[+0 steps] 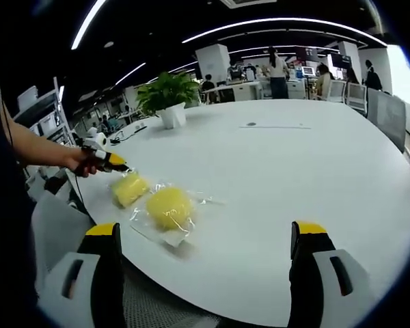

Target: Compare the silicone blocks by pressing each to a similar depth, holding the contact briefly, and releasing to observe deformation and rebound differences across the visible hardness samples.

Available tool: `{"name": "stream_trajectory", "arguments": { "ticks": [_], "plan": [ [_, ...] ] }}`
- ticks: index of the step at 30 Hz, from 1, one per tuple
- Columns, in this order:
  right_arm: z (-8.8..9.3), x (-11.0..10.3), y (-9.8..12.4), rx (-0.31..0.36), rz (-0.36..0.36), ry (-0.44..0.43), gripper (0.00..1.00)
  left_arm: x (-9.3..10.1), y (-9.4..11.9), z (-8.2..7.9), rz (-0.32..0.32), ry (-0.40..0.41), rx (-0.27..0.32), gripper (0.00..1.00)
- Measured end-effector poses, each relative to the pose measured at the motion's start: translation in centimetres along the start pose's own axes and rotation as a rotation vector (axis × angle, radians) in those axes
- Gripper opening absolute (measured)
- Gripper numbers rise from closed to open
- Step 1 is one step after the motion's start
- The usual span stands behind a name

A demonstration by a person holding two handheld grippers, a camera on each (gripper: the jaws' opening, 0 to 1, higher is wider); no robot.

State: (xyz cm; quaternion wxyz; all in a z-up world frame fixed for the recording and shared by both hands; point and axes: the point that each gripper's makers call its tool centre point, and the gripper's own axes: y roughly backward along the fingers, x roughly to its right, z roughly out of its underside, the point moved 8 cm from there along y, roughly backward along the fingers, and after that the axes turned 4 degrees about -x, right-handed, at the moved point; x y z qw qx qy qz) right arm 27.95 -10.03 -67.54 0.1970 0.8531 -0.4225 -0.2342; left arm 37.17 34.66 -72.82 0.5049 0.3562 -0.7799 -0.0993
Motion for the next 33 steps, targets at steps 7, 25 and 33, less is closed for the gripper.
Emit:
{"name": "stream_trajectory", "arguments": {
  "ticks": [7, 25, 33],
  "plan": [
    [-0.1, 0.0, 0.1, -0.003, 0.0, 0.001, 0.96, -0.3, -1.1, 0.2, 0.037, 0.083, -0.017, 0.23],
    [-0.6, 0.6, -0.1, -0.01, -0.004, 0.014, 0.96, 0.1, -1.1, 1.9, -0.071, -0.04, -0.095, 0.0],
    [-0.4, 0.3, -0.3, -0.01, -0.01, 0.016, 0.96, 0.8, -0.9, 1.8, -0.116, -0.056, -0.058, 0.0]
  ]
}}
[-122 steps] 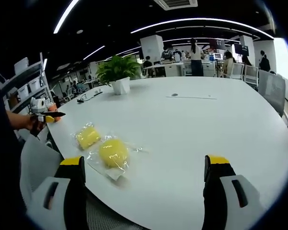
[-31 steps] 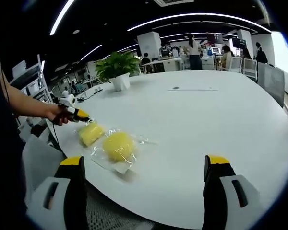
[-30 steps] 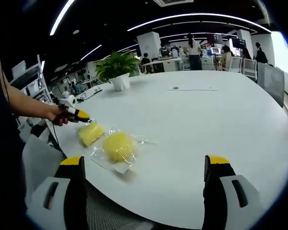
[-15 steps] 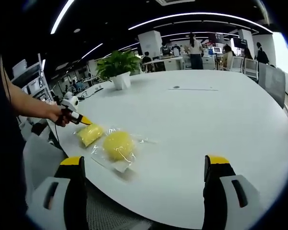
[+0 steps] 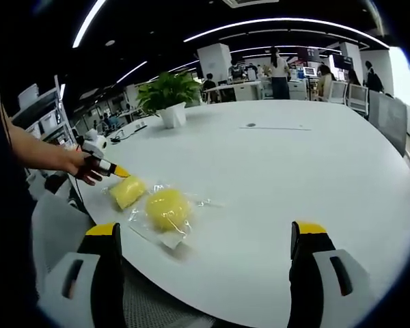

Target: Compare the silicone blocks by pressing each to a similar depth, holding the contact briefly, and releasing to observe deformation and rebound differences across the visible hardness samples.

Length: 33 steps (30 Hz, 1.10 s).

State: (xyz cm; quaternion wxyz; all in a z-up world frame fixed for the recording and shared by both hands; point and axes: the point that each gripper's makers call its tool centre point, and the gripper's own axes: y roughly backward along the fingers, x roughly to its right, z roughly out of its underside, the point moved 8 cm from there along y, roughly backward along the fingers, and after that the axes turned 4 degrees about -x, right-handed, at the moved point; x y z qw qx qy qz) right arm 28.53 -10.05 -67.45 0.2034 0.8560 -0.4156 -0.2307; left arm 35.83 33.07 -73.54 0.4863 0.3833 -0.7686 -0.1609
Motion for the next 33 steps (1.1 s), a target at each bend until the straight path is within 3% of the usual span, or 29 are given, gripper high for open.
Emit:
{"name": "stream_trajectory", "arguments": {
  "ticks": [7, 13, 15, 25, 33],
  "plan": [
    [-0.1, -0.3, 0.1, 0.019, -0.008, -0.003, 0.96, 0.6, 1.1, -0.1, 0.0, 0.082, 0.072, 0.0],
    [-0.2, -0.2, 0.2, 0.007, 0.01, 0.059, 0.96, 1.9, 2.5, -1.7, 0.026, 0.117, 0.246, 0.0],
    [-0.6, -0.2, 0.3, 0.019, 0.0, 0.049, 0.96, 2.3, 2.9, -1.8, 0.059, 0.136, 0.257, 0.0],
    [-3.3, 0.4, 0.2, 0.063, -0.009, 0.032, 0.96, 4.2, 4.2, -2.3, 0.086, 0.054, 0.32, 0.0],
    [-3.7, -0.4, -0.3, 0.081, -0.029, 0.034, 0.96, 5.9, 4.6, -3.3, 0.093, -0.046, 0.346, 0.0]
  ]
}}
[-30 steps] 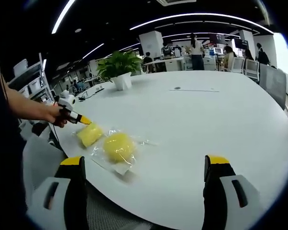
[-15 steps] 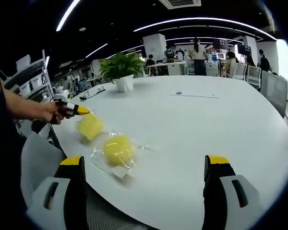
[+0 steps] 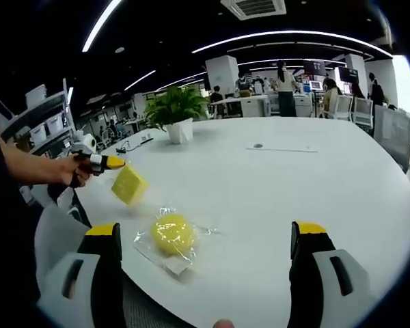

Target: Compare the silicone blocks by pressing each to a similar depth, holding the contact briefly, and releasing to observe deformation and rebound differences across the visible hardness samples.

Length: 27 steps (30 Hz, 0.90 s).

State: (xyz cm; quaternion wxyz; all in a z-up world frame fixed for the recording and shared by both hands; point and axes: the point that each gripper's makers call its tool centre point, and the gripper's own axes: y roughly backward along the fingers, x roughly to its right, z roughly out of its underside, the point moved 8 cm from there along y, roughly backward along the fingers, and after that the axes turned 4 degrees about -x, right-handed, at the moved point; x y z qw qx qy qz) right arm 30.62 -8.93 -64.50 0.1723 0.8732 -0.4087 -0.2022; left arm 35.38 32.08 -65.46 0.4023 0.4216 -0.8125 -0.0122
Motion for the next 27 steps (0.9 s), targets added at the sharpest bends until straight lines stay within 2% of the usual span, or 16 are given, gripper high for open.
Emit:
{"name": "stream_trajectory", "arguments": {
  "ticks": [3, 6, 8, 13, 15, 17, 20, 22, 27],
  "plan": [
    [0.2, 0.0, -0.3, 0.007, -0.008, -0.027, 0.96, 0.5, 0.1, -0.4, 0.004, -0.027, -0.003, 0.0],
    [0.0, -0.1, -0.4, 0.009, -0.001, -0.029, 0.96, 0.6, 0.4, -1.0, 0.014, -0.019, 0.025, 0.0],
    [-0.2, -0.2, -0.5, 0.029, -0.005, -0.027, 0.96, 0.9, 0.5, -1.4, 0.022, -0.049, 0.021, 0.0],
    [-0.7, 0.0, -0.7, 0.016, -0.005, 0.003, 0.96, 2.2, 0.6, -2.8, 0.054, -0.096, 0.036, 0.0],
    [-1.3, 0.0, -0.6, 0.03, -0.01, 0.009, 0.96, 3.1, 0.7, -3.6, 0.066, -0.13, 0.043, 0.0],
    [-2.1, -0.1, -0.5, 0.087, -0.023, 0.057, 0.96, 3.8, 0.6, -4.4, 0.086, -0.149, 0.053, 0.0],
    [-2.2, -0.4, -0.7, 0.052, -0.028, 0.053, 0.96, 5.0, 0.7, -5.5, 0.13, -0.158, 0.091, 0.0],
    [-2.3, -0.7, -0.7, 0.056, -0.04, 0.064, 0.96, 5.6, 0.6, -6.1, 0.164, -0.155, 0.11, 0.0],
    [-3.4, -1.0, -0.4, 0.051, -0.055, 0.094, 0.96, 7.0, 0.7, -7.1, 0.188, -0.172, 0.13, 0.0]
  ]
}}
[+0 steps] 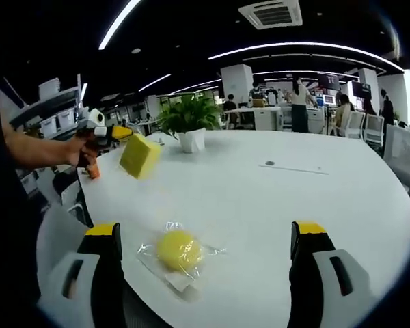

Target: Compare the silicone blocks by pressing each to a similar depth, holding the contact briefly, and releasing to observe deformation and rebound differences across the visible hardness samples.

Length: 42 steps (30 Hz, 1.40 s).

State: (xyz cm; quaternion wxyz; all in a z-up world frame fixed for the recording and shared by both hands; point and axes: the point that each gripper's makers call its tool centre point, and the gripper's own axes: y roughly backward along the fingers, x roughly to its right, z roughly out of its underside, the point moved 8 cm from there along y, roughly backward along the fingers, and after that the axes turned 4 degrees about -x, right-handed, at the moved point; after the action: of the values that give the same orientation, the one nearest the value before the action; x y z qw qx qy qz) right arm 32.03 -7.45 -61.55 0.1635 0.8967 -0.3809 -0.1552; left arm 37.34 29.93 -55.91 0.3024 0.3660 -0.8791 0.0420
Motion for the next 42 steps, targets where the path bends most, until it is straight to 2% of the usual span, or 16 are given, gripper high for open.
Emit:
{"name": "stream_trajectory", "arguments": {
  "ticks": [3, 12, 15, 18, 21, 24, 30, 35, 37, 42],
  "plan": [
    [-0.9, -0.4, -0.2, 0.024, -0.051, -0.036, 0.96, 0.8, -0.2, -0.7, 0.028, -0.006, 0.022, 0.0],
    [-3.7, -1.8, -0.6, 0.091, -0.1, 0.026, 0.96, 4.0, -0.4, -3.4, 0.114, -0.08, 0.042, 0.0],
    [-4.4, -1.9, -0.8, 0.107, -0.113, 0.026, 0.96, 4.8, -0.5, -4.0, 0.14, -0.11, 0.065, 0.0],
    [-5.4, -2.1, -1.0, 0.134, -0.13, 0.026, 0.96, 5.4, -0.8, -4.3, 0.172, -0.114, 0.061, 0.0],
    [-6.1, -2.2, -1.2, 0.146, -0.141, 0.039, 0.96, 6.0, -0.9, -4.4, 0.208, -0.12, 0.054, 0.0],
    [-7.1, -2.6, -1.5, 0.164, -0.18, 0.049, 0.96, 7.1, -1.0, -4.4, 0.282, -0.117, 0.038, 0.0],
    [-7.4, -3.5, -3.0, 0.153, -0.233, 0.063, 0.94, 8.7, -1.3, -4.2, 0.356, -0.12, 0.026, 0.0],
    [-7.7, -4.5, -4.0, 0.153, -0.272, 0.086, 0.92, 9.5, -1.8, -3.6, 0.385, -0.132, 0.008, 0.0],
    [-8.2, -5.0, -4.1, 0.178, -0.29, 0.105, 0.88, 9.9, -2.0, -3.4, 0.399, -0.149, 0.007, 0.0],
    [-8.8, -5.8, -4.5, 0.2, -0.328, 0.088, 0.86, 10.8, -2.3, -3.0, 0.43, -0.16, -0.008, 0.0]
  ]
}}
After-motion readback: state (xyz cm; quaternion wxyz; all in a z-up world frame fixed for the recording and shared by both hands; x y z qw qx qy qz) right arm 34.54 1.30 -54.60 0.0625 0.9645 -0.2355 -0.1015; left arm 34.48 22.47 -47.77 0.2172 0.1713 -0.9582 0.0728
